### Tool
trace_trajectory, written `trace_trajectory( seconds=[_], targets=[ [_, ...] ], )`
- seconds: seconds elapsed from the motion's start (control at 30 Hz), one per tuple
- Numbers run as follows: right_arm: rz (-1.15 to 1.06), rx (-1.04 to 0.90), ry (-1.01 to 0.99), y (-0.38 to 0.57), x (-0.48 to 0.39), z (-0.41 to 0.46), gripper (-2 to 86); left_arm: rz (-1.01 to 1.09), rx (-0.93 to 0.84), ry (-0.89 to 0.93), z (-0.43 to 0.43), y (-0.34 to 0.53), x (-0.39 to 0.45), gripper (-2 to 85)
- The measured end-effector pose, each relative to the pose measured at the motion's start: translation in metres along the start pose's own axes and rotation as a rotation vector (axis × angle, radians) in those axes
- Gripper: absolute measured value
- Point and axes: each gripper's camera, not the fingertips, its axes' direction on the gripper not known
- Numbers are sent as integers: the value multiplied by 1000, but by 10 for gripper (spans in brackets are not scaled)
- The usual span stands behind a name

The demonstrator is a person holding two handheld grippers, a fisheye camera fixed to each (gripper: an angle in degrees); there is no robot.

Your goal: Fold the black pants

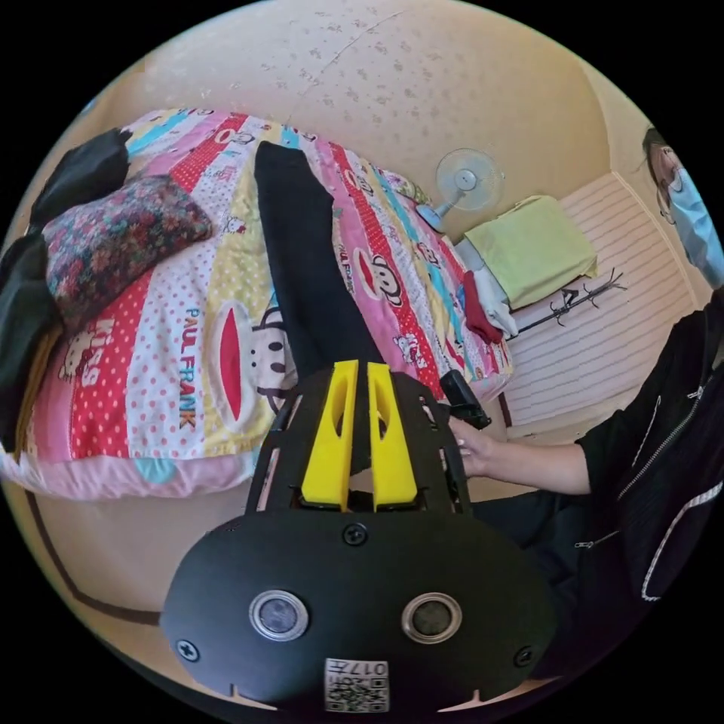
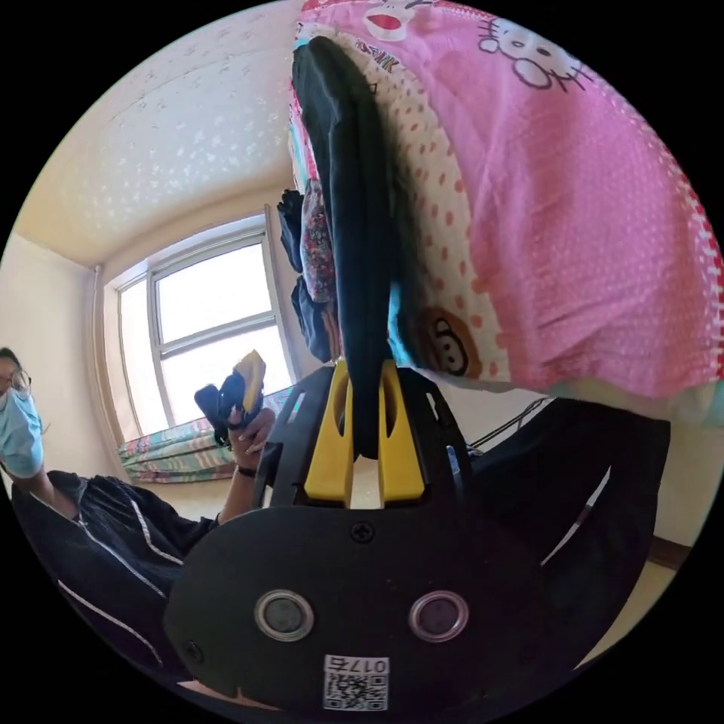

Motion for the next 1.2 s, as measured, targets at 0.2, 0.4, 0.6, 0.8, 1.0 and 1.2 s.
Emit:
trace_trajectory(
  seconds=[0.2, 0.4, 0.6, 0.8, 1.0, 1.2],
  targets=[
    [56, -11, -181, 51, -61, -55, 43, 319, -44, -127, 7, -135, 62, -4],
    [-78, -35, -139, 113, -129, -108, 24, 659, -206, -215, 85, -245, 124, -10],
    [-182, 38, -300, 155, -179, -154, 7, 880, -547, -4, 230, -244, 161, -10],
    [-300, 148, -300, 173, -215, -201, 0, 964, -688, 172, 277, -161, 232, -10],
    [-355, 141, -323, 149, -233, -215, 5, 922, -706, 268, 277, -121, 271, -9],
    [-367, 103, -424, 75, -264, -204, 8, 611, -563, 380, 260, -203, 163, -9]
  ],
)
